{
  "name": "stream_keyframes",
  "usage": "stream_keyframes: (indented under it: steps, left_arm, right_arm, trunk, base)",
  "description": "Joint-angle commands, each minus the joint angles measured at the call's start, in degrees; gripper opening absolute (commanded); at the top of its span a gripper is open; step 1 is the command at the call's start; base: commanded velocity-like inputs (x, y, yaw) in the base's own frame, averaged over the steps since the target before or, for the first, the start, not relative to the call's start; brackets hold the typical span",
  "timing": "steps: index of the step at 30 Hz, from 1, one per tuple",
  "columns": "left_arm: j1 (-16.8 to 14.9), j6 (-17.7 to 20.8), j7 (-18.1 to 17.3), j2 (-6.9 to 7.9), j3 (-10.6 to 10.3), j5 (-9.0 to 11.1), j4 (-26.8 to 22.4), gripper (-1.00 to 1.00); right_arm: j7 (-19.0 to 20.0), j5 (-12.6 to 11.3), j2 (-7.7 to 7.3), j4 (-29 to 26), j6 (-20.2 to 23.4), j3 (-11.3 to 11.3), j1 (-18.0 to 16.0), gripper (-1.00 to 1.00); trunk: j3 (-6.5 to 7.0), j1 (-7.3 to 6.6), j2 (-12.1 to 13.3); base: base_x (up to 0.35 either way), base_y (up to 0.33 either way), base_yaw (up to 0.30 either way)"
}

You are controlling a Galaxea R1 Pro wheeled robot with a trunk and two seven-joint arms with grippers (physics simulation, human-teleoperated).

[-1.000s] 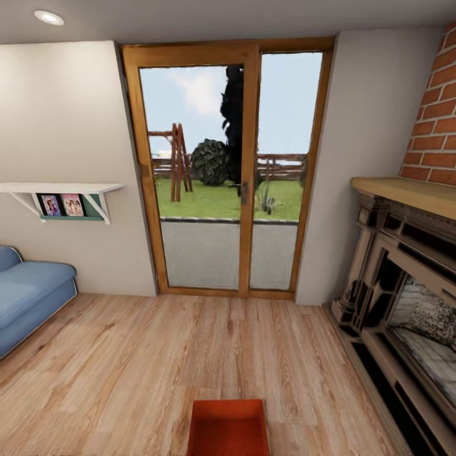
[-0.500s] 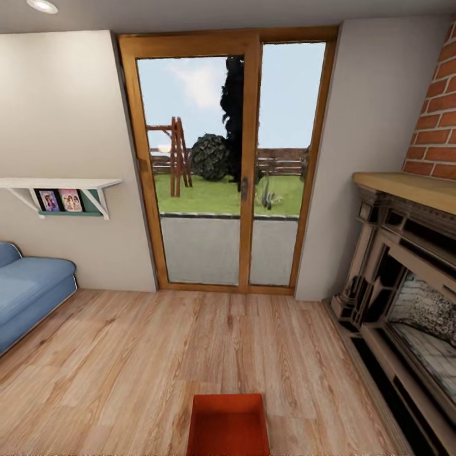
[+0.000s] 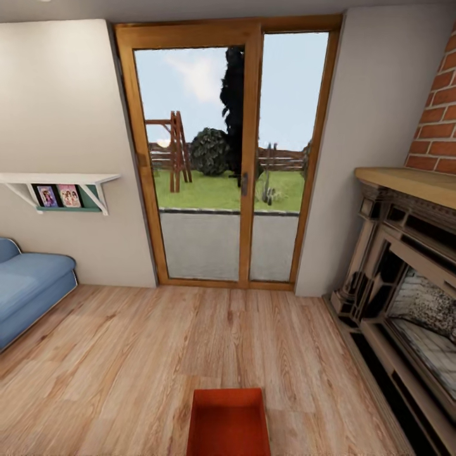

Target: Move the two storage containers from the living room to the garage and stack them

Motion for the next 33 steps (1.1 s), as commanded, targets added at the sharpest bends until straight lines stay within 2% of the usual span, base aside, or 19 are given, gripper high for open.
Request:
stream_keyframes:
  steps: [1,33]
  left_arm:
    - [-0.04,-0.15,0.10,-0.02,-0.48,0.44,0.02,1.00]
    - [-0.04,-0.15,0.10,-0.03,-0.50,0.44,0.02,1.00]
  right_arm:
    - [0.07,0.57,-0.05,0.17,-0.29,-0.14,-0.09,1.00]
    - [0.09,0.48,-0.13,0.16,-0.16,-0.14,-0.10,1.00]
  trunk:
    - [-0.22,0.03,-0.13]
    - [-3.12,0.03,-0.13]
  base:
    - [0.000,0.000,0.000]
    - [0.000,0.000,0.000]
